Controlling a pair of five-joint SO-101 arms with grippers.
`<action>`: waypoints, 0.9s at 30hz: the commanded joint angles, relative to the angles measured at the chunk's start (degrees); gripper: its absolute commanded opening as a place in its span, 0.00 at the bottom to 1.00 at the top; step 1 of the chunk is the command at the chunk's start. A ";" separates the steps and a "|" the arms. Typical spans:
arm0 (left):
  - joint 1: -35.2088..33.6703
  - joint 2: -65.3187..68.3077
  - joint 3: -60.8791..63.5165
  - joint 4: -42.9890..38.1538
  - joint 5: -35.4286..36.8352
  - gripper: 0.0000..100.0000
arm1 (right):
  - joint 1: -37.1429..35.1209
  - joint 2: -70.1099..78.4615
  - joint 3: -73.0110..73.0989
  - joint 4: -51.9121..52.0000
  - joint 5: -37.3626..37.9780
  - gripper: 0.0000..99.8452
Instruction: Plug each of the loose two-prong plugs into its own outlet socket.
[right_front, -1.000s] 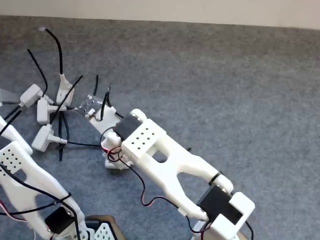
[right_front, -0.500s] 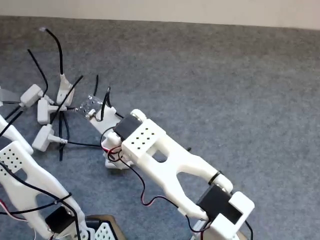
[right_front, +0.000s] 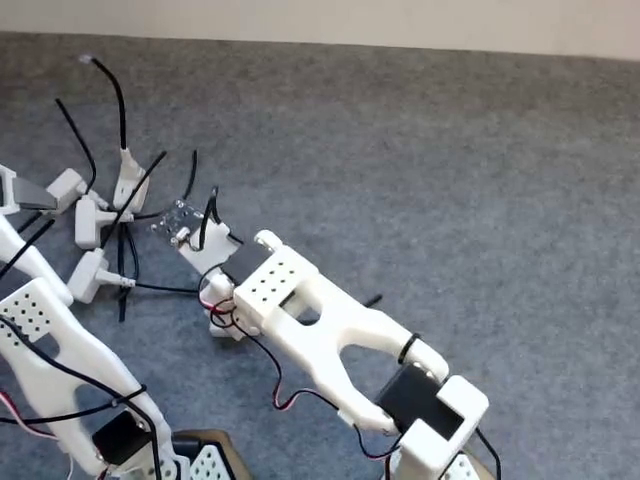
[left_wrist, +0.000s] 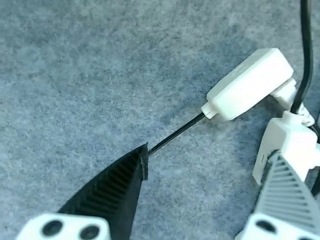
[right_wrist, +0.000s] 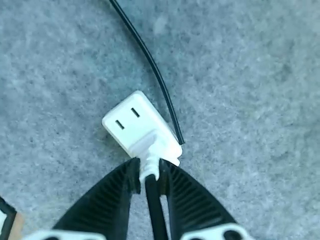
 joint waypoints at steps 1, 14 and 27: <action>1.80 -1.45 -2.77 0.79 -0.44 0.36 | -0.13 2.24 0.75 -0.92 -0.44 0.01; 10.51 -19.65 16.48 5.89 -8.88 0.36 | 6.29 -18.33 -12.62 18.68 5.19 0.29; 27.82 -61.76 80.66 4.13 -36.66 0.36 | 26.59 -53.14 6.02 11.65 3.43 0.29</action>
